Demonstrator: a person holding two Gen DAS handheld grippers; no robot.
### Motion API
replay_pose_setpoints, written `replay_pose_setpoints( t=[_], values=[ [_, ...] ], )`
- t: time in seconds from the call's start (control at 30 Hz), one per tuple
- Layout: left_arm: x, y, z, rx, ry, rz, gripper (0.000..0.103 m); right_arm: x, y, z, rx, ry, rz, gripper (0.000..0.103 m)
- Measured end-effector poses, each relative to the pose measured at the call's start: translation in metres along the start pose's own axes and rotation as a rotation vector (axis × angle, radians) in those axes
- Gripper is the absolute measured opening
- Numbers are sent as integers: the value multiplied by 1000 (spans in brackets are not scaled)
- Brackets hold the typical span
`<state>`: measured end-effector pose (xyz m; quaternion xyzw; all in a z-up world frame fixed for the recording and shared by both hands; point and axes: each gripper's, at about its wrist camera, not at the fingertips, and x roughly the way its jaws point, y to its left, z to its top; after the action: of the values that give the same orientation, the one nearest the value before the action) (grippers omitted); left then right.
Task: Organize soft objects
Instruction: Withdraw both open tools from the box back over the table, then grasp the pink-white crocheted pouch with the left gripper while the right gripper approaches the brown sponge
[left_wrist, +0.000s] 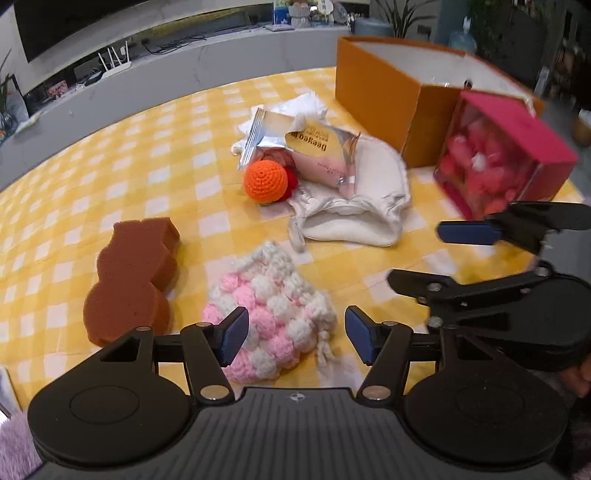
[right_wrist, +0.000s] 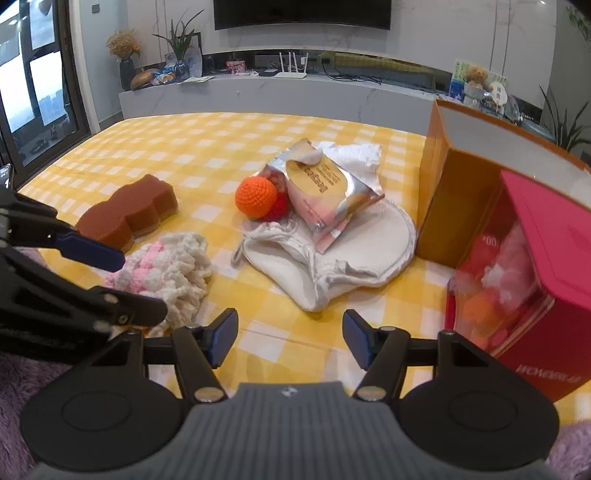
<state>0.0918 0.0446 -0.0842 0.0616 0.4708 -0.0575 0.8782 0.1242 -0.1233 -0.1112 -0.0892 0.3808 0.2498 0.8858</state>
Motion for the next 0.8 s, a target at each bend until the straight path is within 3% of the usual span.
replay_pose_setpoints(
  t=[0.3, 0.47, 0.5, 0.53, 0.67, 0.8],
  values=[
    [26, 1, 5, -46, 94, -14, 74, 9, -16, -10, 71, 13, 6, 62],
    [37, -7, 7, -18, 138, 38, 76, 10, -24, -11, 123, 14, 37, 63],
    [38, -8, 7, -16, 139, 44, 74, 10, -23, -12, 118, 12, 36, 63],
    [38, -8, 7, -15, 137, 49, 65, 10, -21, -12, 110, 9, 37, 63],
    [35, -8, 5, -23, 119, 73, 57, 8, -15, -14, 68, -4, 37, 63],
    [28, 6, 4, -114, 88, 28, 45, 8, -13, -14, 61, -3, 33, 63]
  ],
)
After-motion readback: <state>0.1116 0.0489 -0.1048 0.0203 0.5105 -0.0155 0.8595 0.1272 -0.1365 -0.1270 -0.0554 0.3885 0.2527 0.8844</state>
